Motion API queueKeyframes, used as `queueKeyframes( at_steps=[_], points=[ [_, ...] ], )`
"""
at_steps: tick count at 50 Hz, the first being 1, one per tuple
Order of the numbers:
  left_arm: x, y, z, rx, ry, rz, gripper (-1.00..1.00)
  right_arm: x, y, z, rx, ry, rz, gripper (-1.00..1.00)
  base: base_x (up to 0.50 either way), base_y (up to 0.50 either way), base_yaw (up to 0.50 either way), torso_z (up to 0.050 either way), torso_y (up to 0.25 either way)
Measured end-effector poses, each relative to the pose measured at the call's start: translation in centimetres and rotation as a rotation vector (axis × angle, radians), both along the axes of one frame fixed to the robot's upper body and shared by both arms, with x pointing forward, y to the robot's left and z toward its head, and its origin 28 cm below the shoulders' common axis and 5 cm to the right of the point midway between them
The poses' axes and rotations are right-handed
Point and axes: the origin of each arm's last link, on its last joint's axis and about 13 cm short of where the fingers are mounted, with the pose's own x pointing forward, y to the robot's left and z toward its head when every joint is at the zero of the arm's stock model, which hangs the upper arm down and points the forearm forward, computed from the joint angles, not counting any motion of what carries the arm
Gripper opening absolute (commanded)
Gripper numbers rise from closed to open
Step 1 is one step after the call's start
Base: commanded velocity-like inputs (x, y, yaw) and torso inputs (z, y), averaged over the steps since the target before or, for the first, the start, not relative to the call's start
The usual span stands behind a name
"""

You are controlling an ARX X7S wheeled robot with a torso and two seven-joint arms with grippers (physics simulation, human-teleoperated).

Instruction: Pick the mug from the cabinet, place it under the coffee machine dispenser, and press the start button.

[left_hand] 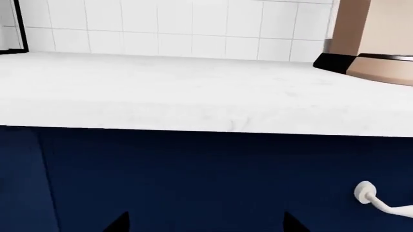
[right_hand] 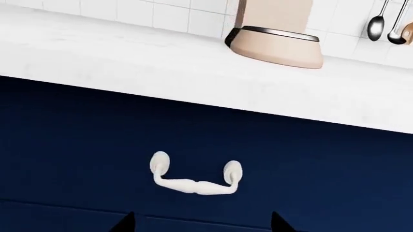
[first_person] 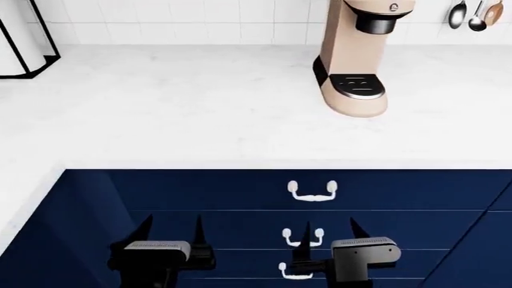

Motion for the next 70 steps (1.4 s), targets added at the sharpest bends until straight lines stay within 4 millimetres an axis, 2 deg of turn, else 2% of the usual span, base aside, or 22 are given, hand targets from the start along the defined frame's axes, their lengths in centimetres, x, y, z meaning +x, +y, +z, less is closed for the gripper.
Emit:
queueKeyframes(
  at_steps=[7, 9, 11, 15, 20, 25, 28, 30, 35, 40, 47, 52, 62, 70],
  points=[
    [0.1, 0.1, 0.0, 0.013, -0.013, 0.002, 1.00, 0.0, 0.1, 0.3, 0.017, -0.013, 0.007, 1.00, 0.01, 0.20, 0.00, 0.000, 0.000],
    [0.5, 0.0, 0.5, 0.012, -0.039, 0.003, 1.00, 0.1, 0.0, 1.3, 0.000, -0.043, 0.008, 1.00, 0.00, 0.00, 0.00, 0.000, 0.000],
    [1.4, 0.0, 2.0, 0.000, -0.085, 0.008, 1.00, 0.6, -0.2, 3.5, -0.033, -0.095, 0.020, 1.00, 0.00, 0.00, 0.00, 0.000, 0.000],
    [5.5, 0.0, 7.7, -0.027, -0.207, 0.032, 1.00, 3.1, -0.6, 11.3, -0.150, -0.274, 0.089, 1.00, 0.00, 0.00, 0.00, 0.000, 0.000],
    [11.8, -0.1, 16.1, -0.006, -0.352, 0.067, 1.00, 7.3, -2.2, 20.8, -0.234, -0.349, 0.066, 1.00, 0.00, 0.00, 0.00, 0.000, 0.000],
    [17.5, -0.2, 22.9, 0.040, -0.436, 0.123, 1.00, 11.1, -3.8, 32.5, -0.258, -0.498, -0.019, 1.00, 0.00, 0.00, 0.00, 0.000, 0.000],
    [20.2, 0.0, 25.3, 0.070, -0.421, 0.162, 1.00, 11.8, -4.6, 38.4, -0.236, -0.549, -0.062, 1.00, 0.00, 0.00, 0.00, 0.000, 0.000],
    [21.3, 0.1, 26.3, 0.092, -0.403, 0.183, 1.00, 11.9, -5.2, 41.5, -0.212, -0.570, -0.078, 1.00, 0.00, 0.00, 0.00, 0.000, 0.000],
    [22.8, 0.4, 28.0, 0.144, -0.362, 0.219, 1.00, 11.5, -6.1, 46.9, -0.141, -0.590, -0.089, 1.00, 0.00, 0.00, 0.00, 0.000, 0.000],
    [23.4, 0.6, 29.0, 0.183, -0.334, 0.240, 1.00, 11.0, -6.6, 49.8, -0.086, -0.586, -0.079, 1.00, 0.00, 0.00, 0.00, 0.000, 0.000],
    [23.7, 0.7, 29.8, 0.218, -0.310, 0.248, 1.00, 10.4, -7.2, 51.7, -0.042, -0.579, -0.074, 1.00, 0.00, 0.25, 0.00, 0.000, 0.000],
    [23.8, 0.9, 30.1, 0.235, -0.300, 0.255, 1.00, 10.1, -7.3, 52.3, -0.028, -0.572, -0.064, 1.00, 0.00, 0.50, 0.00, 0.000, 0.000],
    [23.8, 1.2, 30.2, 0.255, -0.287, 0.264, 1.00, 10.0, -7.3, 52.7, -0.035, -0.557, -0.039, 1.00, 0.00, 0.00, 0.00, 0.000, 0.000],
    [23.8, 1.2, 30.3, 0.263, -0.283, 0.264, 1.00, 9.8, -7.5, 52.8, -0.028, -0.550, -0.025, 1.00, 0.50, 0.00, 0.00, 0.000, 0.000]
  ],
)
